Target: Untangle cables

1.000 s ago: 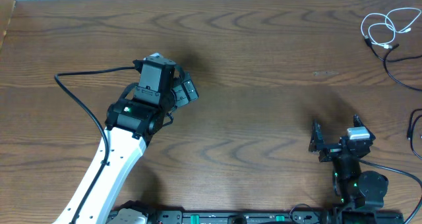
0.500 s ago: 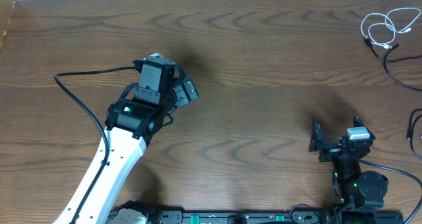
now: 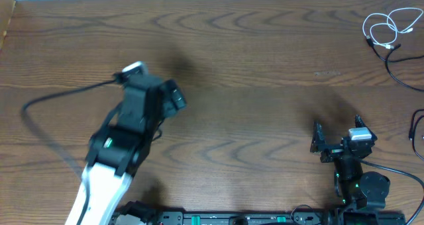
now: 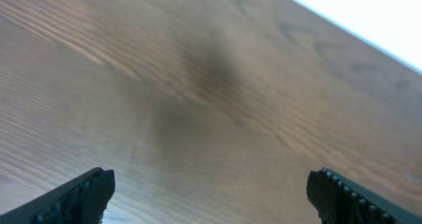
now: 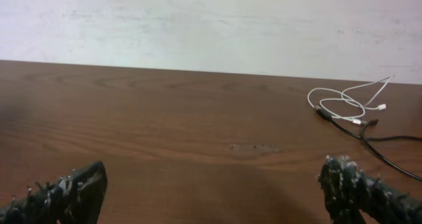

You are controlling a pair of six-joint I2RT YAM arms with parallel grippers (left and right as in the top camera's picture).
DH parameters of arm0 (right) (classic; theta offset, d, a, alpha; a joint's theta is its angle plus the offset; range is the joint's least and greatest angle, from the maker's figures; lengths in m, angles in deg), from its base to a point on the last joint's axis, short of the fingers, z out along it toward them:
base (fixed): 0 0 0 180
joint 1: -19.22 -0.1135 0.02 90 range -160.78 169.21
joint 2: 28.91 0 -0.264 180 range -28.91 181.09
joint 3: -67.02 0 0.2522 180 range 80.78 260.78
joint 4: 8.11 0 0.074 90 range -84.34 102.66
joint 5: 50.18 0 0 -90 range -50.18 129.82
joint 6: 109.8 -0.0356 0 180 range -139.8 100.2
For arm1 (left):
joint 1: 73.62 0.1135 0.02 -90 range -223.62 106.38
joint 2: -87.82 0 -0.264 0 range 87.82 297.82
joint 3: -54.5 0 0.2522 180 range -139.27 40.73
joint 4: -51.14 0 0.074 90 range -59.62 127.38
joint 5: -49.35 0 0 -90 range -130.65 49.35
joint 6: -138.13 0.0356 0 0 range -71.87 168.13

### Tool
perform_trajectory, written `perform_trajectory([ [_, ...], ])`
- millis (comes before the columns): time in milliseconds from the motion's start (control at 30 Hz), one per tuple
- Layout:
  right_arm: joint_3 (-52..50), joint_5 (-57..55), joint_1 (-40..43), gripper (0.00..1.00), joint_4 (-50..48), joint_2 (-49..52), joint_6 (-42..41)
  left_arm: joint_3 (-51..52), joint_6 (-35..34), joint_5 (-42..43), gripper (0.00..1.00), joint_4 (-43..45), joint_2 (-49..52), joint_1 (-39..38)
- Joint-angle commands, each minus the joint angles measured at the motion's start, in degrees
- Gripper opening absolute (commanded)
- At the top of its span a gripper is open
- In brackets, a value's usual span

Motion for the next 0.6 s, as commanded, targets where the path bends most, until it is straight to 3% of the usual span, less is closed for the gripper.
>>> perform_trajectory([
  [0, -0.28, -0.74, 0.17, 0.99, 0.04, -0.37, 0.68, 4.15, 1.31, -4.22, 0.98, -3.30, -11.26, 1.42],
  [133, -0.28, -0.74, 0.17, 0.99, 0.04, -0.39, 0.68, 8.96, 2.89, -5.27, 0.98, -3.72, -21.44, 6.93],
  [200, -0.31, -0.76, 0.17, 0.99, 0.04, -0.37, 0.66, 12.09, 8.31, -3.06, 0.98, -2.29, -26.47, 10.67],
  [267, -0.28, -0.76, 0.17, 0.99, 0.04, -0.37, 0.68, 18.25, 20.44, 2.84, 0.98, 5.66, -34.12, 14.62],
  [333, -0.28, -0.74, 0.17, 0.99, 0.04, -0.37, 0.68, 24.30, 25.14, 6.69, 0.98, 14.88, -39.28, 16.39],
  [567, -0.28, -0.74, 0.17, 0.99, 0.04, -0.37, 0.68, 38.34, 27.45, 7.91, 0.98, 34.53, -47.41, 19.76],
])
